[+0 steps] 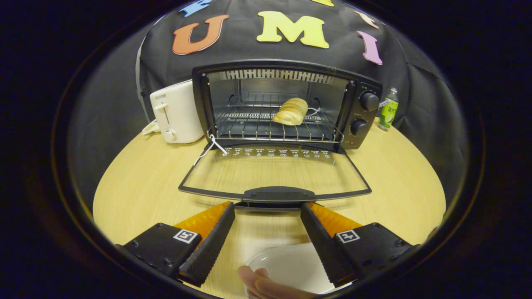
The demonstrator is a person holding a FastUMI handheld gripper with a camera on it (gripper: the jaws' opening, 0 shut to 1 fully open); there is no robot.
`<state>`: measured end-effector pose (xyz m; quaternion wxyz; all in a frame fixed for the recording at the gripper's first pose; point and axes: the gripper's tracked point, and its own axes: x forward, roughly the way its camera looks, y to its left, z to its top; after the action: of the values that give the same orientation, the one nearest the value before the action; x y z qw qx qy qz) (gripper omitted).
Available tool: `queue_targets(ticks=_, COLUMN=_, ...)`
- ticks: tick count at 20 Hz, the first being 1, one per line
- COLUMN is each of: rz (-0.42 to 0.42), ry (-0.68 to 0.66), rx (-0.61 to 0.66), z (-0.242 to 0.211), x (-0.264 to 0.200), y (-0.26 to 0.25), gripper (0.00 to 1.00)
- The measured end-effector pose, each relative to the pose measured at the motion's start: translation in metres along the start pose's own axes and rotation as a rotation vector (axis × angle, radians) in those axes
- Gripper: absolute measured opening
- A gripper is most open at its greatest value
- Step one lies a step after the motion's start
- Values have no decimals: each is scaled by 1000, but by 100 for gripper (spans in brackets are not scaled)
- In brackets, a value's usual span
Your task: Open the toaster oven, put the food inside, and close the toaster oven door.
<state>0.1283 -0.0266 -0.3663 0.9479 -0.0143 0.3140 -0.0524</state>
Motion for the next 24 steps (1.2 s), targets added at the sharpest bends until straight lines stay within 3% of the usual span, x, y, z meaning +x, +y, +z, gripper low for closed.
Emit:
queue_targets(ticks=7, rz=-7, ry=-40, rx=10, z=14, x=-15, y=2, gripper=100)
queue_targets(ticks=17, rz=-29, ry=-255, rx=-90, z=69, x=-36, y=1, gripper=100)
queue_targets(ticks=24, rz=15, ry=-300, rx=-49, z=97, x=-50, y=10, gripper=100)
